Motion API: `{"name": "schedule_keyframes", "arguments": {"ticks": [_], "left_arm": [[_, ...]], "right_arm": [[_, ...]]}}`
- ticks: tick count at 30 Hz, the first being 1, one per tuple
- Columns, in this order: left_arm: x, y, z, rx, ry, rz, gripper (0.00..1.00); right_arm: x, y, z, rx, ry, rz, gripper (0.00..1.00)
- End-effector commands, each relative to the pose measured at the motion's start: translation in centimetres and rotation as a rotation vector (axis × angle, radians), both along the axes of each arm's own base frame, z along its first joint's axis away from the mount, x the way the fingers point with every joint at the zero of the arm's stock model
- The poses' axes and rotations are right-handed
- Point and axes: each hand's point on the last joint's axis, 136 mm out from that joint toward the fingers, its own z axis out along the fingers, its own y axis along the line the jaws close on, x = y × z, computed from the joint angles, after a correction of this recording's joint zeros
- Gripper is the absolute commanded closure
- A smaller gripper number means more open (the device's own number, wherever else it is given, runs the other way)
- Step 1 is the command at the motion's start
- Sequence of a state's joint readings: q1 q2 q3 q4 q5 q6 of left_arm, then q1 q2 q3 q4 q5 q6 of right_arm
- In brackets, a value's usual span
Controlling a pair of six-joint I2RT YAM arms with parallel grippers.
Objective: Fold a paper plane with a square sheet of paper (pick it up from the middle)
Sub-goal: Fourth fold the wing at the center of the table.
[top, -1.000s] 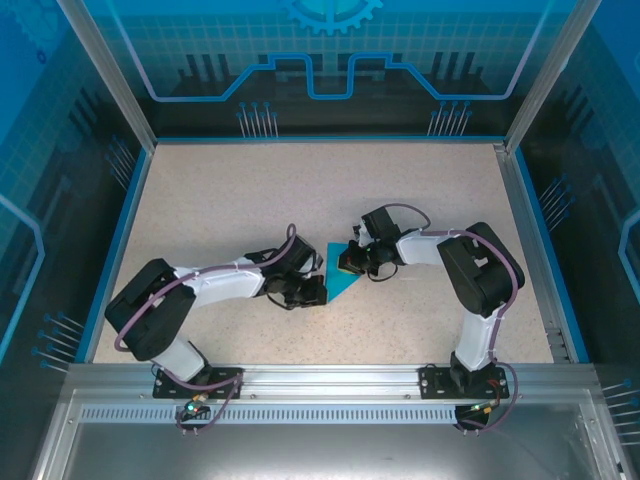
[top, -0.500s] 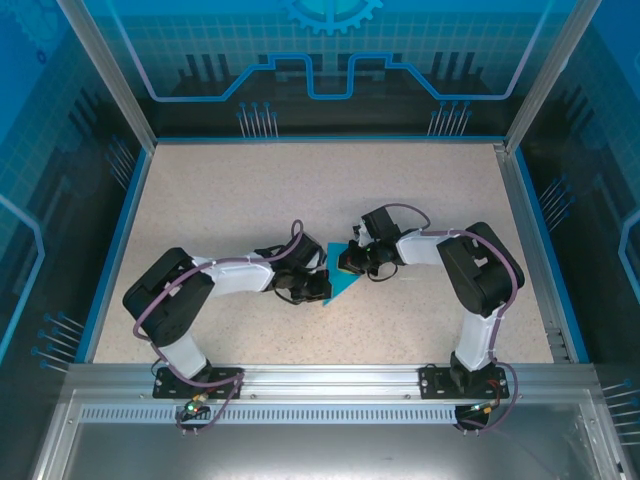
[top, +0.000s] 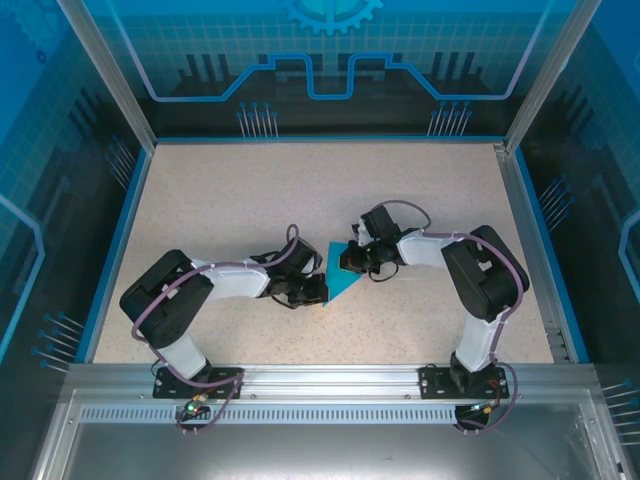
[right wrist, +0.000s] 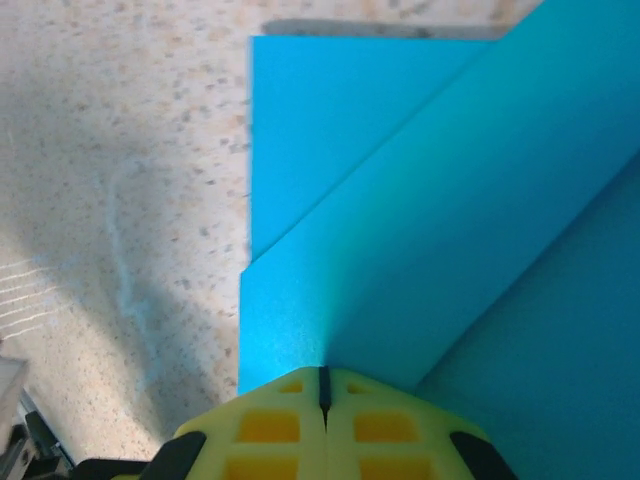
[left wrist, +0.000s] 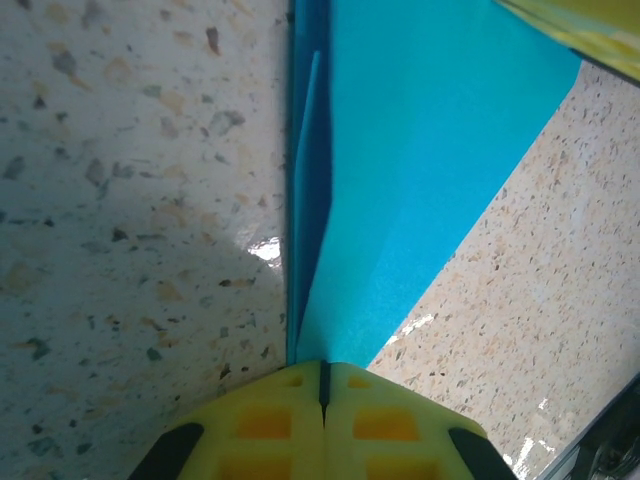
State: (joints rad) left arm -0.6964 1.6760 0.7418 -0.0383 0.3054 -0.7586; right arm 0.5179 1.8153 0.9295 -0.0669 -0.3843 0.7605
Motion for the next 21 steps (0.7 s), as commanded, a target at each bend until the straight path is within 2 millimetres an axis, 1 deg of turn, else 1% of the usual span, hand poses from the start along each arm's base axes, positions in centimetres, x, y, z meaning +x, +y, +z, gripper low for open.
{"name": "schedule_keyframes", "arguments": {"ticks": [1,4,5,8,16,21], "left_arm": [[-2.4,2.7,-3.4,0.118,0.103,0.025,1.00],[-2.4,2.6,-3.3,0.112,0.102,0.026,1.00],[-2.4,2.6,-3.3,0.112,0.104,0.025,1.00],[-2.4,2.5,-3.3,0.104,0.105,0.025,1.00],[-2.3,2.3,-3.1,0.094,0.102,0.026,1.00],[-2.3,2.2,-3.0,0.090,0.101,0.025,1.00]], "right_arm": [[-1.8,1.5,1.8,0.018,-0.059,0.086,1.00],[-2.9,2.3,1.9,0.028,-0.058,0.106,1.00],[-3.6,2.1,1.2,0.020,-0.039,0.106,1.00],[-4.7,2.2,0.3,0.019,-0.011,0.110,1.00],[-6.2,3.0,-0.5,0.038,0.026,0.155,1.00],[-6.4,3.2,-1.2,0.029,0.042,0.161,1.00]]}}
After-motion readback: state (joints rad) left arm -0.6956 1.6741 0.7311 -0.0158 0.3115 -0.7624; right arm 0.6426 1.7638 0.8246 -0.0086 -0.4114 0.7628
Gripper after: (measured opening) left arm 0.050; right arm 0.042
